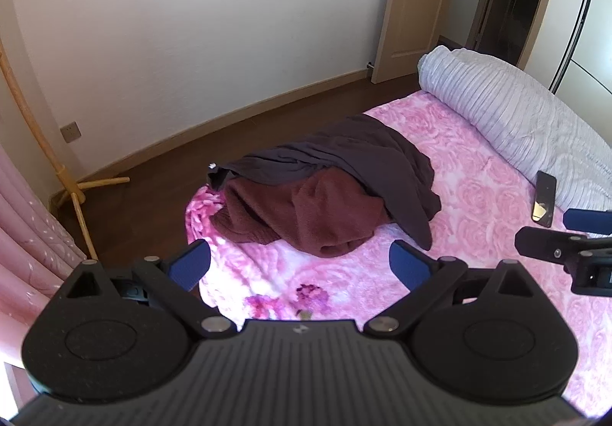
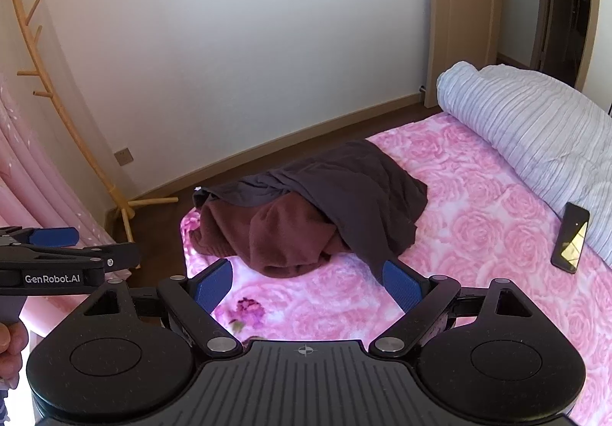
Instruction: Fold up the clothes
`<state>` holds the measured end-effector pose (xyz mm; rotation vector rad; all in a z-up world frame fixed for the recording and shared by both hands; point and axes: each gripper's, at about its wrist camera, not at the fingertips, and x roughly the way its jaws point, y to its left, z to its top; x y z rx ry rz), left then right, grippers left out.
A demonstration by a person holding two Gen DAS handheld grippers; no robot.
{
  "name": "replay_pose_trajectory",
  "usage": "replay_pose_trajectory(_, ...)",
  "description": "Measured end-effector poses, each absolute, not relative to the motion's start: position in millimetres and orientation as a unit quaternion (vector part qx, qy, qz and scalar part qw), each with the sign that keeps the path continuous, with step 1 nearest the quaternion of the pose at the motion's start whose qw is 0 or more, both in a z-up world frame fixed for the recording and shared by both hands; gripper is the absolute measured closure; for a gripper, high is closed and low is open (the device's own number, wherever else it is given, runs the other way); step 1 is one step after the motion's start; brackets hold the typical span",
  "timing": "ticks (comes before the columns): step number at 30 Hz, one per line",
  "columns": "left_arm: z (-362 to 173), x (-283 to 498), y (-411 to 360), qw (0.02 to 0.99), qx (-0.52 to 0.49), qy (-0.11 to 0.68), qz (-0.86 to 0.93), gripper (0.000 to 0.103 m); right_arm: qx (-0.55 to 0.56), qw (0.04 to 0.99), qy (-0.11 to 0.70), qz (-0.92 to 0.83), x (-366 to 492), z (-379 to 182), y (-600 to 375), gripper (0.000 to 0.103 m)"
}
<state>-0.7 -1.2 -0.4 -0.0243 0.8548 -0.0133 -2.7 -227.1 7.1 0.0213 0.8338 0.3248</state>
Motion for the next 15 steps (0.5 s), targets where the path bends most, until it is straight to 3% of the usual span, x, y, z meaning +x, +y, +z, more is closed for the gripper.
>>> replay_pose_trajectory(15,-3.2,-3.7,-7.5,0.906,-0.016,0.423,-0.022,0.005,0.016,0.901,0.403,0.16,-6.9,1.6,-235.9,0.014)
